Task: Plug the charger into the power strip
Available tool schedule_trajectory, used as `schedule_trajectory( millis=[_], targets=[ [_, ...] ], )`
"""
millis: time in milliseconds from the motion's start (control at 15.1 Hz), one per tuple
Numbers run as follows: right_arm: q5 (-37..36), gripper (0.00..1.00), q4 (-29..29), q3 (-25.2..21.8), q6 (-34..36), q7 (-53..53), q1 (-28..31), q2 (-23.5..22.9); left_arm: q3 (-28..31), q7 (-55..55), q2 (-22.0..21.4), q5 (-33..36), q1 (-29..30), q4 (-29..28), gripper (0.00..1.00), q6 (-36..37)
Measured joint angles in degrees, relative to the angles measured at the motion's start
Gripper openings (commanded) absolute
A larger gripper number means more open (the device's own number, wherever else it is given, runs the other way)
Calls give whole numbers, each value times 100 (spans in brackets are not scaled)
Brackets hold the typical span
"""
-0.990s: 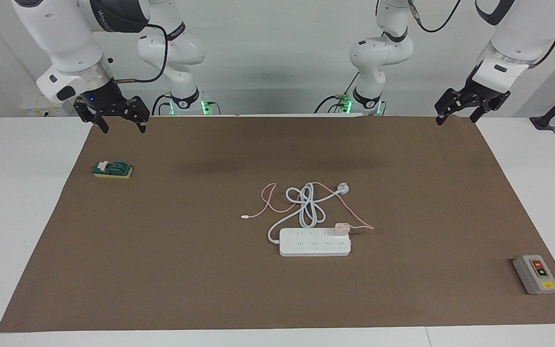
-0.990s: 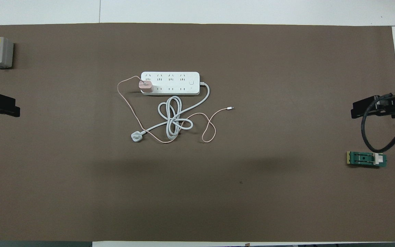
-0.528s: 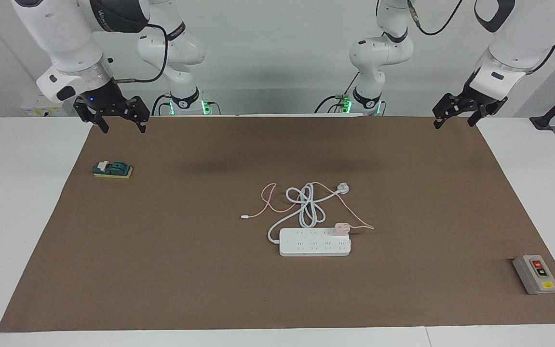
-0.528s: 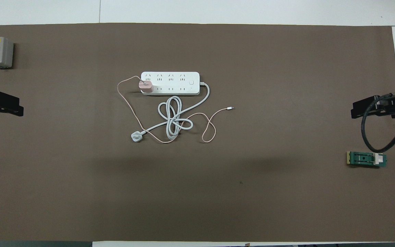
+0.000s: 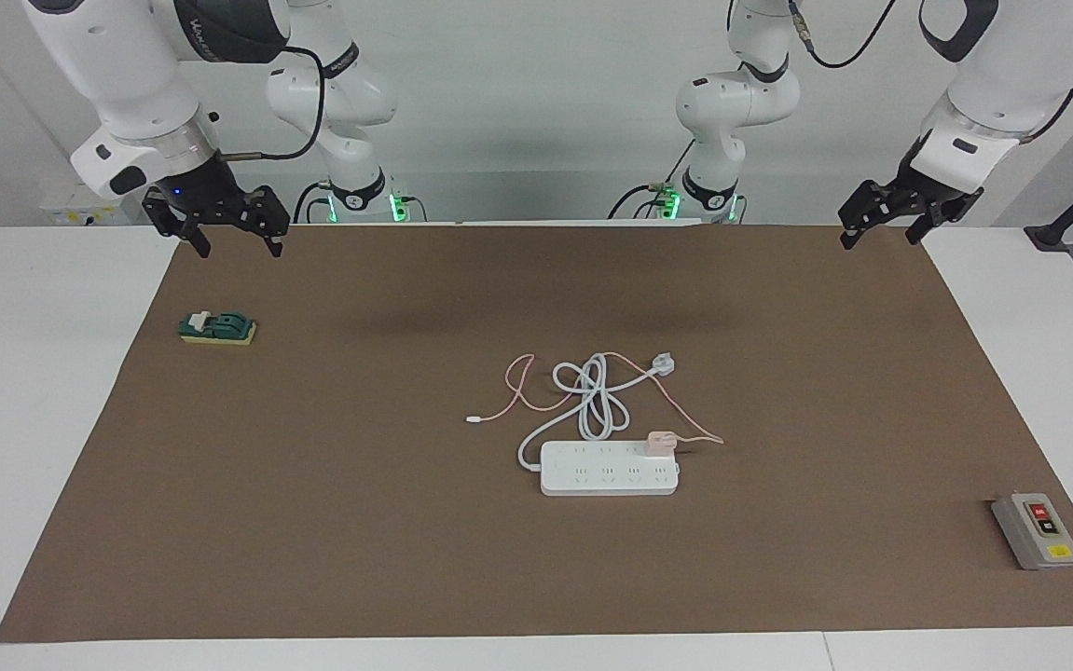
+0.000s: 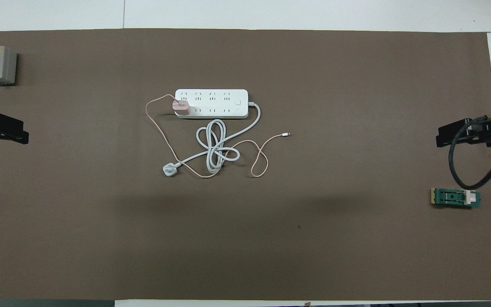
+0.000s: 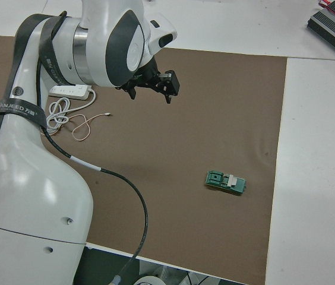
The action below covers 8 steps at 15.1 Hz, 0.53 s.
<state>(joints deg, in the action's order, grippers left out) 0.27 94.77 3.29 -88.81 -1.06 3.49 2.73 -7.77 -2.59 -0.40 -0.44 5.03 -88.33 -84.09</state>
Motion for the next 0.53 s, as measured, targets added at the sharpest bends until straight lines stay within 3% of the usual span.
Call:
schedule_trajectory(
  millis=[528],
  targets=[
    [0,100,0,0,0,0,-1,0,98,0,0,5,-104,11,100,0]
  ],
)
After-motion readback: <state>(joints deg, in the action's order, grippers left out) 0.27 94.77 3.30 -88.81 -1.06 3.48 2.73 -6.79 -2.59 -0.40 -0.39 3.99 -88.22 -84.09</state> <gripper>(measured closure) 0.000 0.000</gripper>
